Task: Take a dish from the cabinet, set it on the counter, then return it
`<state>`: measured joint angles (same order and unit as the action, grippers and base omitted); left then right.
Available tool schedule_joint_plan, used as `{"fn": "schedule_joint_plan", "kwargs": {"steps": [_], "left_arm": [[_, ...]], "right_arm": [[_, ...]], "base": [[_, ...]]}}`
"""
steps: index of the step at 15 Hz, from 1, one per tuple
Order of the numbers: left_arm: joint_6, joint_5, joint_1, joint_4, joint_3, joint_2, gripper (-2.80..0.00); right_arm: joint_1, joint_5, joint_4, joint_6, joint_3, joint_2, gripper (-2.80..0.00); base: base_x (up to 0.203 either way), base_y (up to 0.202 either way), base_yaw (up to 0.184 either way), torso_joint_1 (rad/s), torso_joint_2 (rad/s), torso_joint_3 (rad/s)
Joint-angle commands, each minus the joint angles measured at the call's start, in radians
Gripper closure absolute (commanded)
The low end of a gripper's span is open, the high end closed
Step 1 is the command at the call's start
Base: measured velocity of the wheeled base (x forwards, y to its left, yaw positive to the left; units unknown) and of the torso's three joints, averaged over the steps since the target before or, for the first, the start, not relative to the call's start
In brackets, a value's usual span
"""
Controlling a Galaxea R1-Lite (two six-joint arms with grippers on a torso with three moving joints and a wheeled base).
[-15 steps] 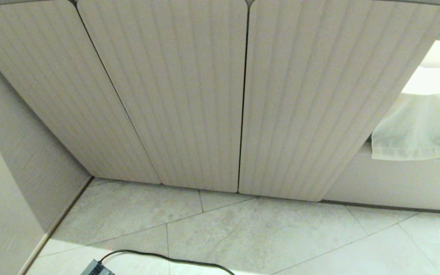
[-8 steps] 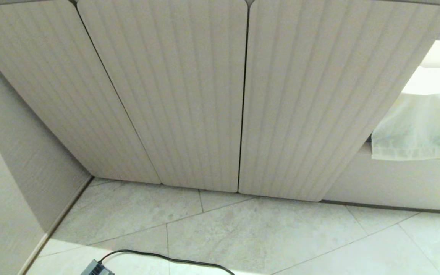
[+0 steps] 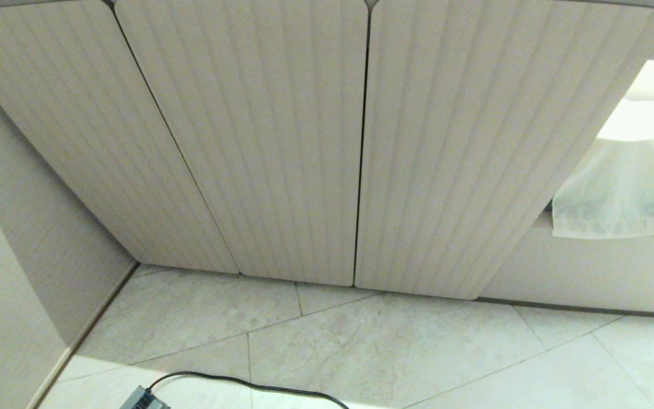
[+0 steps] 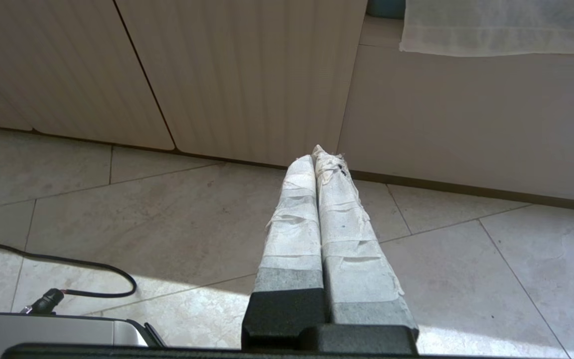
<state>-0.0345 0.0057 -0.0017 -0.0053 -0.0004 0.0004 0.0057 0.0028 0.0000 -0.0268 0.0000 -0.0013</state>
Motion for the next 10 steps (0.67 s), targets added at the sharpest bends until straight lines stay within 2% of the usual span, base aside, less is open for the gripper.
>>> {"fn": "schedule_joint_plan", "kwargs": {"steps": [1, 10], "left_arm": [[-0.001, 0.0, 0.0, -0.001, 0.0, 0.0, 0.0], [-0.001, 0.0, 0.0, -0.001, -0.001, 0.0, 0.0]], "right_arm": [[0.0, 0.0, -0.002, -0.001, 0.0, 0.001, 0.0], [0.0, 0.0, 0.0, 0.0, 0.0, 0.001, 0.0]], "base": [[0.0, 0.0, 0.0, 0.0, 0.0, 0.0], [0.0, 0.0, 0.0, 0.0, 0.0, 0.0]]}}
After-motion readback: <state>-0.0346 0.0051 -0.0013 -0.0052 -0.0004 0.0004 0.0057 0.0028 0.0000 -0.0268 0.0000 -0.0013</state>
